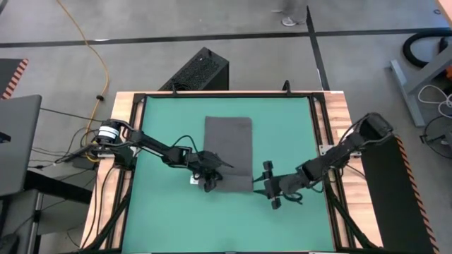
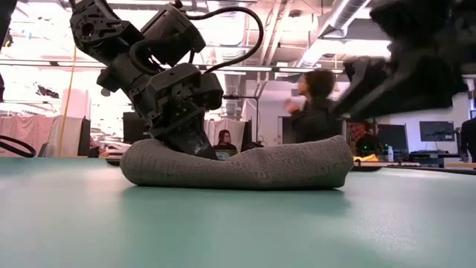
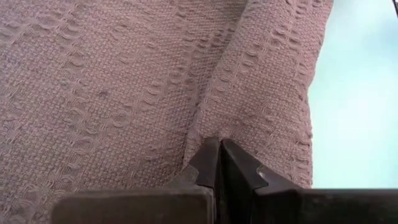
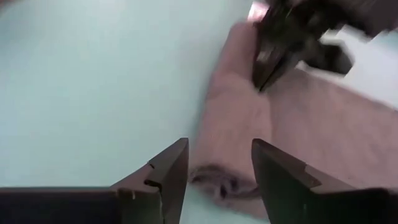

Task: Roll towel
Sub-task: Roll the gray towel

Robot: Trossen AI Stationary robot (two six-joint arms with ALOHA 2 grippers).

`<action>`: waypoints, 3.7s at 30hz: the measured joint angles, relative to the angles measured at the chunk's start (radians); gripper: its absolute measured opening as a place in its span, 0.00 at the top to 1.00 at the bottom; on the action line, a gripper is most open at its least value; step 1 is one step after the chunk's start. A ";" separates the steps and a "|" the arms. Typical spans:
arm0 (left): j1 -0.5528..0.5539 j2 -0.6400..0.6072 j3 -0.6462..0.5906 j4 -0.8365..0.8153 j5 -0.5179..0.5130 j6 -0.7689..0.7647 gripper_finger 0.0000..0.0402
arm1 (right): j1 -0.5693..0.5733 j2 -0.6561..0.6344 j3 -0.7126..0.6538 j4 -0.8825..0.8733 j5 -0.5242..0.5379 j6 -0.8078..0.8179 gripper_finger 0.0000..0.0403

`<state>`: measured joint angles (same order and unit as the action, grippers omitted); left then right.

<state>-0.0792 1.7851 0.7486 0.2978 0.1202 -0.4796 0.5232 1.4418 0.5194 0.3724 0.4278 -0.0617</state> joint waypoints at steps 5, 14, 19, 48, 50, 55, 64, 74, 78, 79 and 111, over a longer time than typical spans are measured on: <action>0.000 0.000 0.000 0.003 0.004 -0.015 1.00 | 0.000 0.099 0.023 0.029 0.002 -0.050 0.45; 0.000 0.000 -0.001 0.006 0.024 -0.022 1.00 | -0.016 0.248 0.093 0.025 0.074 -0.128 0.38; 0.001 0.000 -0.001 0.006 0.044 -0.018 1.00 | -0.048 0.297 0.094 0.024 0.107 -0.064 0.42; -0.116 -0.131 -0.002 -0.087 -0.040 0.075 1.00 | -0.171 0.285 -0.118 0.488 -0.516 0.649 0.90; -0.136 -0.130 -0.002 -0.075 -0.058 0.068 1.00 | -0.171 0.283 -0.138 0.528 -0.517 0.716 0.90; -0.155 -0.131 -0.001 -0.060 -0.122 0.078 0.95 | -0.174 0.283 -0.127 0.528 -0.528 0.793 0.90; -0.137 -0.211 -0.001 -0.135 -0.193 0.087 0.81 | -0.264 0.282 -0.076 0.476 -0.669 0.962 0.90; -0.165 -0.228 0.001 -0.036 -0.215 0.181 0.82 | -0.355 0.281 -0.072 0.335 -0.679 1.040 0.90; -0.171 -0.177 -0.001 -0.034 -0.220 0.188 0.84 | -0.371 0.281 -0.072 0.304 -0.647 1.063 0.90; -0.173 -0.169 -0.001 -0.037 -0.219 0.189 0.85 | -0.372 0.281 -0.072 0.300 -0.638 1.063 0.90; -0.127 0.015 0.001 -0.036 -0.356 0.223 1.00 | -0.381 0.285 0.053 0.020 -0.526 0.953 0.64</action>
<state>-0.2064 1.8000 0.7498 0.2623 -0.2355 -0.2566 0.1421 1.7271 0.5720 0.3920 -0.0977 0.8911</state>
